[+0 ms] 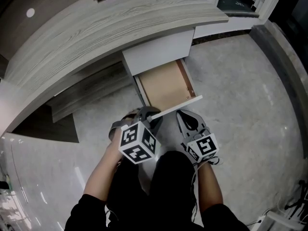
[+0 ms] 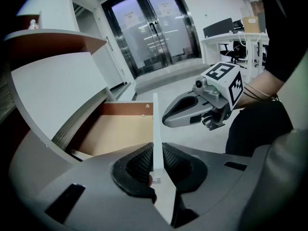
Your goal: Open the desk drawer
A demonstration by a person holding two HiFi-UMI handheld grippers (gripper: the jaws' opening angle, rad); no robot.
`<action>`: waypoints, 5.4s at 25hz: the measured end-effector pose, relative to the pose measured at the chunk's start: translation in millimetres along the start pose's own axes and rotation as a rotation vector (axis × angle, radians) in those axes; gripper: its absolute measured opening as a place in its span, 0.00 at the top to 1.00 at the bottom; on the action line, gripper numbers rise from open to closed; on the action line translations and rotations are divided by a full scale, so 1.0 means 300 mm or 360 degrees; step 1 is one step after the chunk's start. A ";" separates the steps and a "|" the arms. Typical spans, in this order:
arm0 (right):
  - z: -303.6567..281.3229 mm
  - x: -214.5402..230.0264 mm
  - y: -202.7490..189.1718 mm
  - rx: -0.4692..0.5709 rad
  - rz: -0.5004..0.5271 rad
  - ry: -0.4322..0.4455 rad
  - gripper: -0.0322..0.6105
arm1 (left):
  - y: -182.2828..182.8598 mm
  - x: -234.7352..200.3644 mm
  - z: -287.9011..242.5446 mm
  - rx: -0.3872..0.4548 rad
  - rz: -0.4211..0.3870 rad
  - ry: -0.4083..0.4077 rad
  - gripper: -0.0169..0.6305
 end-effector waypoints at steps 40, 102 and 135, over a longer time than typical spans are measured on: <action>0.045 0.015 -0.051 -0.0074 -0.0028 -0.0009 0.94 | -0.078 0.069 -0.072 -0.0030 -0.0001 0.0030 0.86; 0.089 -0.032 -0.026 -0.0112 0.0073 -0.0054 0.94 | -0.074 0.125 0.015 0.0221 0.0160 0.0025 0.84; 0.125 -0.414 0.375 0.0056 0.0458 -0.0272 0.94 | -0.021 0.188 0.419 0.1063 0.0630 0.0717 0.97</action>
Point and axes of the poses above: the fingertips, and each gripper's own axes: z backward along the fingers, x to its right, y out of its top, the point moved 8 cm from there along z, backward along the fingers, and after that the axes turned 11 degrees about x, right-handed, at the moved point
